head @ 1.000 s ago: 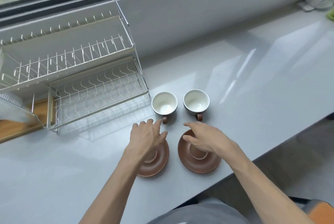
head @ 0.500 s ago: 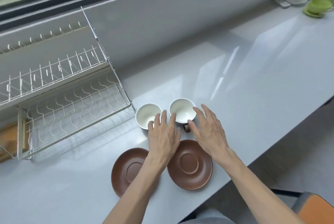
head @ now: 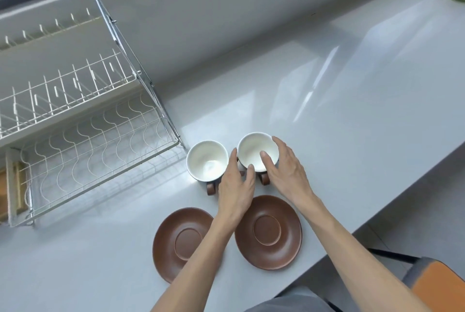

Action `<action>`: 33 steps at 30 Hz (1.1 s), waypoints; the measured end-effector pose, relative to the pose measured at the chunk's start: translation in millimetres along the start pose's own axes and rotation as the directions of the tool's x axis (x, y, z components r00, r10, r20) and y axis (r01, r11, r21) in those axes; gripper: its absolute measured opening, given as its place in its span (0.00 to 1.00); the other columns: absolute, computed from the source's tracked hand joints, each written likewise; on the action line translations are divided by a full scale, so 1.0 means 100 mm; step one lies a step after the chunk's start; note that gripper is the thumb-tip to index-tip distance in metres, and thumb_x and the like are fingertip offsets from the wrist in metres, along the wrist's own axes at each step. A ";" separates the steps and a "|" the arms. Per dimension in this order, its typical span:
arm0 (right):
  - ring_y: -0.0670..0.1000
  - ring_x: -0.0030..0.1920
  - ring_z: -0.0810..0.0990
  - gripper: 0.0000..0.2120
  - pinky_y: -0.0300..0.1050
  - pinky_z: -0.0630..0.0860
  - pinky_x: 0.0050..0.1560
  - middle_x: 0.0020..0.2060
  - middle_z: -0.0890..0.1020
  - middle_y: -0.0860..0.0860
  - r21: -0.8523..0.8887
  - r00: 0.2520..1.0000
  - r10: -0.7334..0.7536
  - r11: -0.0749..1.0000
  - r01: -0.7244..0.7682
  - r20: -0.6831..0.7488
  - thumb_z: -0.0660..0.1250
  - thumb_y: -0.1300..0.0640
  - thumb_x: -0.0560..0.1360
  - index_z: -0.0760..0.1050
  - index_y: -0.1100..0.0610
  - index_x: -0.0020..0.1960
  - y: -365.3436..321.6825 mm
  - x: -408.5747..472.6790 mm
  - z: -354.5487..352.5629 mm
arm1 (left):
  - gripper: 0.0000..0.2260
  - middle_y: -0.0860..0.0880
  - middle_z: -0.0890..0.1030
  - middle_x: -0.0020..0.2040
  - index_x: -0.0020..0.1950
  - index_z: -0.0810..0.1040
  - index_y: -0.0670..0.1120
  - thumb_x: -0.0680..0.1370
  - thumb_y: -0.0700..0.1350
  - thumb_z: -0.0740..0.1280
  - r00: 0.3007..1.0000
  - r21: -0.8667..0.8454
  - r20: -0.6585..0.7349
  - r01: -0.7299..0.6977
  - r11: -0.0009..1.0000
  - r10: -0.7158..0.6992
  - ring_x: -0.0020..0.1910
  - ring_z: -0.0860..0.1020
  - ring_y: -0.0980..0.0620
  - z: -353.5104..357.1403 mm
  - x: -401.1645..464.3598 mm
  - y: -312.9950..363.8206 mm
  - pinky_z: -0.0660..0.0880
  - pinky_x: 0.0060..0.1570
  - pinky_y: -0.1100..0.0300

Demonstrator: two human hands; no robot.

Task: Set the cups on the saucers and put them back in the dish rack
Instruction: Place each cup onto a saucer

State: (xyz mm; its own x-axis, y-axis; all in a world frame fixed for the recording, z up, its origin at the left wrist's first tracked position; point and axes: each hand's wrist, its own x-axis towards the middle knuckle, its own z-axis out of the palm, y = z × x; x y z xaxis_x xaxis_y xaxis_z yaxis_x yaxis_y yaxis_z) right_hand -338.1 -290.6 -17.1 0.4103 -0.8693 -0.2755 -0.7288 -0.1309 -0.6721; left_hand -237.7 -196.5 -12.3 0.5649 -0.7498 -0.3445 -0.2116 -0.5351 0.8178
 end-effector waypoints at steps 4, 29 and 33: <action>0.58 0.73 0.69 0.30 0.52 0.65 0.70 0.75 0.69 0.54 0.126 0.983 0.164 0.977 -0.174 0.087 0.56 0.40 0.82 0.57 0.51 0.79 -0.03 0.14 0.01 | 0.29 0.59 0.75 0.59 0.79 0.58 0.55 0.79 0.54 0.60 0.980 -0.278 0.092 0.197 0.940 -0.178 0.65 0.75 0.49 0.00 0.09 0.05 0.74 0.64 0.48; 0.63 0.57 0.82 0.32 0.61 0.79 0.58 0.61 0.79 0.54 0.353 0.975 0.212 0.908 -0.223 0.072 0.54 0.31 0.74 0.68 0.46 0.72 -0.03 -0.55 -0.12 | 0.15 0.62 0.76 0.56 0.64 0.69 0.61 0.79 0.48 0.64 0.957 -0.539 0.214 0.282 0.793 -0.196 0.53 0.84 0.49 -0.21 -0.48 0.10 0.81 0.45 0.60; 0.61 0.56 0.82 0.31 0.61 0.78 0.59 0.58 0.80 0.53 0.315 0.976 0.208 0.923 -0.220 0.073 0.52 0.29 0.73 0.68 0.44 0.70 0.08 -0.88 -0.07 | 0.20 0.54 0.79 0.61 0.70 0.69 0.57 0.78 0.49 0.64 0.942 -0.548 0.279 0.314 0.776 -0.185 0.50 0.86 0.48 -0.23 -0.74 -0.04 0.82 0.53 0.53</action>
State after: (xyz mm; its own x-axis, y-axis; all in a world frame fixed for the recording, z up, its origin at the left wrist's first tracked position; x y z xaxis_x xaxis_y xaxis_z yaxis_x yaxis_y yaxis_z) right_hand -384.0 -218.5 7.1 0.2888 -0.8407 -0.4581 -0.5906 0.2202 -0.7763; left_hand -260.4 -129.9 21.0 0.3490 -0.7163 -0.6042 0.4499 -0.4375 0.7786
